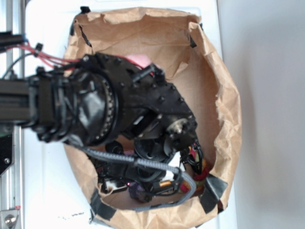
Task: Grab the rock.
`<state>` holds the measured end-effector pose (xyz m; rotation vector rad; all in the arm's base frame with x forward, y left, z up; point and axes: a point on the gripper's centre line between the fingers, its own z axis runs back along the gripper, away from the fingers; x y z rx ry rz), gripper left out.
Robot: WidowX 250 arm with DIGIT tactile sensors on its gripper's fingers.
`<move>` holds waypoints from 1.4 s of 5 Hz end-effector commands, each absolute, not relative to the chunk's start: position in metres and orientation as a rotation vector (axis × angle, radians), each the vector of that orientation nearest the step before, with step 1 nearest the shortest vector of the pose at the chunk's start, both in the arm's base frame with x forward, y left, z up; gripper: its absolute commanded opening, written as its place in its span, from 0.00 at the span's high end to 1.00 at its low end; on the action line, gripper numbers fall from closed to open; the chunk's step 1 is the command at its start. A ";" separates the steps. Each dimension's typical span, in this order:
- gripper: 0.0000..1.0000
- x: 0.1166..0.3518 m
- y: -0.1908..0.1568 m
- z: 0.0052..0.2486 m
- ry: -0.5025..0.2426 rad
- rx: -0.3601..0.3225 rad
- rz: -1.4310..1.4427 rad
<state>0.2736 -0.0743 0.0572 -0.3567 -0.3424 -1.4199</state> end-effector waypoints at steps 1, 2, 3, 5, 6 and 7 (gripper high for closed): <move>0.00 0.262 -0.090 0.081 -0.419 -0.346 -1.547; 0.00 0.252 -0.094 0.073 -0.397 -0.354 -1.577; 0.00 0.244 -0.097 0.065 -0.379 -0.358 -1.611; 0.00 0.245 -0.099 0.056 -0.390 -0.398 -1.608; 0.00 0.247 -0.097 0.062 -0.449 -0.515 -1.576; 0.00 0.250 -0.098 0.071 -0.477 -0.581 -1.528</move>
